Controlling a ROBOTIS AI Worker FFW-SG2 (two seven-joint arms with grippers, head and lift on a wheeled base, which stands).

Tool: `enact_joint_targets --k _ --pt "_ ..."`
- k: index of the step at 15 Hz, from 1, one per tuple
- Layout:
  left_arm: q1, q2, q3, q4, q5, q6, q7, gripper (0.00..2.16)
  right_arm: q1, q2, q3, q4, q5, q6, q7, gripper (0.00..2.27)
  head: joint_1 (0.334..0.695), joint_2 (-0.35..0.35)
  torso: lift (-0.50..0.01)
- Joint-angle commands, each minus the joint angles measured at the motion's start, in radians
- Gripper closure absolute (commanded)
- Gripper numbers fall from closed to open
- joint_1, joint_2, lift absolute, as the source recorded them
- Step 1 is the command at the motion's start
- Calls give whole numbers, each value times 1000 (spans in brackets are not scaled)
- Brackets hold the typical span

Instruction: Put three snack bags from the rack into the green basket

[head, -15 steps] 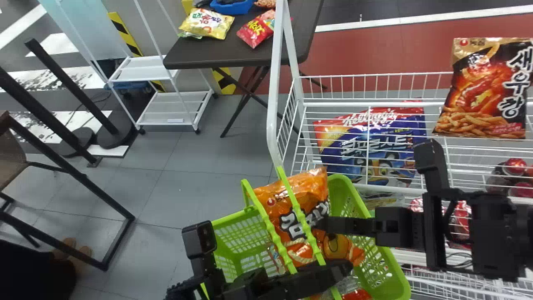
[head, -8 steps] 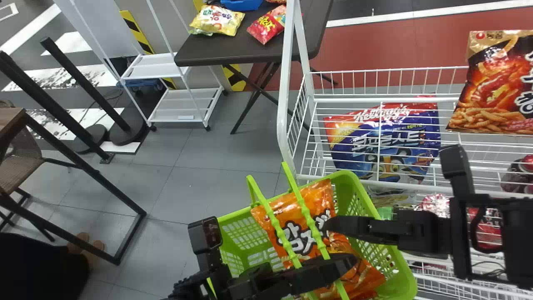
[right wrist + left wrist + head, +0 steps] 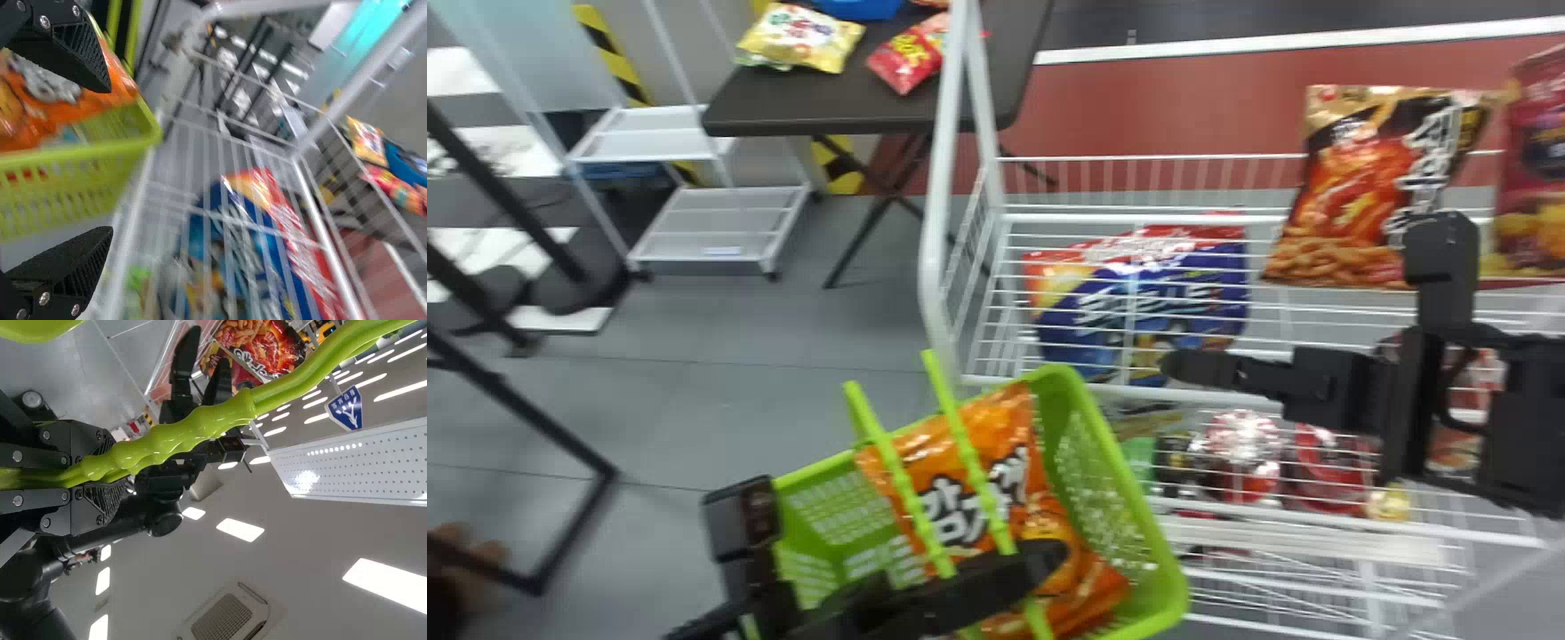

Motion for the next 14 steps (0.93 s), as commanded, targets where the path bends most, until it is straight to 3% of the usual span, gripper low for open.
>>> enact_joint_targets --k 1,4,7,11,14 --pt "1 -3 1 2 3 1 -4 2148 2 -15 2 -16 191 -129 -19 66 695 53 0" --pt "4 -3 4 0 7 1 -7 2148 -10 -26 21 20 350 -307 -67 70 695 -38 0" --pt "8 -3 10 9 47 1 -41 2148 -50 -24 48 115 427 -460 -87 80 695 -120 0" --pt "-53 -3 112 175 270 136 -155 2148 -71 -15 73 218 450 -647 -105 83 695 -125 0" --pt "-46 -3 136 152 254 133 -153 2148 -81 -12 73 251 464 -721 -107 83 695 -89 0"
